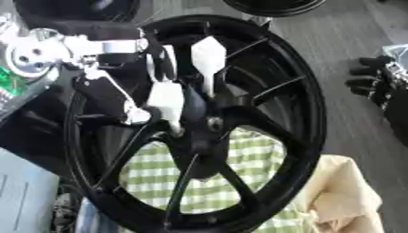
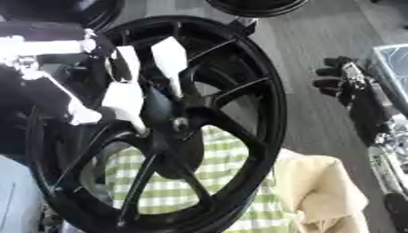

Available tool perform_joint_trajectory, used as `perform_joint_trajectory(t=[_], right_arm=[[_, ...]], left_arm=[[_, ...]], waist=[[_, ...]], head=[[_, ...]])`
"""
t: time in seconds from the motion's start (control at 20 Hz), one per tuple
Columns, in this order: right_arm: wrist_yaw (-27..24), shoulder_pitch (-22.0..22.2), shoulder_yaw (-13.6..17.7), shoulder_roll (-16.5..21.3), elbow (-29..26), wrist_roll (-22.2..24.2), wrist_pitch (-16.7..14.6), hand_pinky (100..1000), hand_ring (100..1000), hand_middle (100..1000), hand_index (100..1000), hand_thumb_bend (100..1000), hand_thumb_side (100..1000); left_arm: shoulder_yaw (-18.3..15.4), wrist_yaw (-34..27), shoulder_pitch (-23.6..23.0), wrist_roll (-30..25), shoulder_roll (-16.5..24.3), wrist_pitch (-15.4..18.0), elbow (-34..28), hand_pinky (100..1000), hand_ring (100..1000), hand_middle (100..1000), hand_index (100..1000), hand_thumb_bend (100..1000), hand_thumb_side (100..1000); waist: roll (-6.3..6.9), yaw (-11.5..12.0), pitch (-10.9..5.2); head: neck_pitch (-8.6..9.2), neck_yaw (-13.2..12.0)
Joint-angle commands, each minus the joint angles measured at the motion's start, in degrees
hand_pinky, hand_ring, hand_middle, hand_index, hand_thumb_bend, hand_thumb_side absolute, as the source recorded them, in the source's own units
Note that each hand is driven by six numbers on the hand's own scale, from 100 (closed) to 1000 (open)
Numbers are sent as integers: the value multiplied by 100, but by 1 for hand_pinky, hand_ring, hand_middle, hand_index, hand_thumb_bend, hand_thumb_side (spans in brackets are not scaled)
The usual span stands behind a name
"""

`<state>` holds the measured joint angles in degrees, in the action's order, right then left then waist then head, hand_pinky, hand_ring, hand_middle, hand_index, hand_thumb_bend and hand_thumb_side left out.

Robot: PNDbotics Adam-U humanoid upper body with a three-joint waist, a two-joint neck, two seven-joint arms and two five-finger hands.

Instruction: Pull the pin out of the wheel hub.

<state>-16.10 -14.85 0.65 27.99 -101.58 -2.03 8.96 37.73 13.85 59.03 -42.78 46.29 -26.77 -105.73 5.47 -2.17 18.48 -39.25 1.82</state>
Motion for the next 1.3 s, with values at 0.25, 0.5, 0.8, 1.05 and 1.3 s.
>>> perform_joint_trajectory(t=[0.25,0.5,0.8,1.05,1.3], right_arm=[[22,-61,27,144,-61,22,-17,849,753,737,850,100,851],[20,-61,30,144,-58,21,-16,849,754,738,850,100,851],[22,-60,30,143,-54,13,-10,850,754,738,851,100,853],[23,-55,33,143,-42,2,-2,850,754,739,851,100,856],[21,-52,30,145,-46,2,-5,850,755,739,852,100,854]], left_arm=[[12,140,64,-241,34,-178,137,667,578,649,765,381,173],[46,177,55,-234,-12,-148,227,662,574,644,760,376,206],[49,136,51,-210,-50,-148,257,632,530,586,703,336,185],[33,83,39,-152,-39,-168,221,606,503,550,665,306,128],[27,118,16,-135,-29,-118,204,578,472,509,622,268,100]], waist=[[-30,-10,-137],[-28,-17,-134],[-31,-17,-132],[-31,-15,-130],[-34,-13,-128]], head=[[-26,-28],[-36,-31],[-46,-34],[-46,-36],[-50,-38]])
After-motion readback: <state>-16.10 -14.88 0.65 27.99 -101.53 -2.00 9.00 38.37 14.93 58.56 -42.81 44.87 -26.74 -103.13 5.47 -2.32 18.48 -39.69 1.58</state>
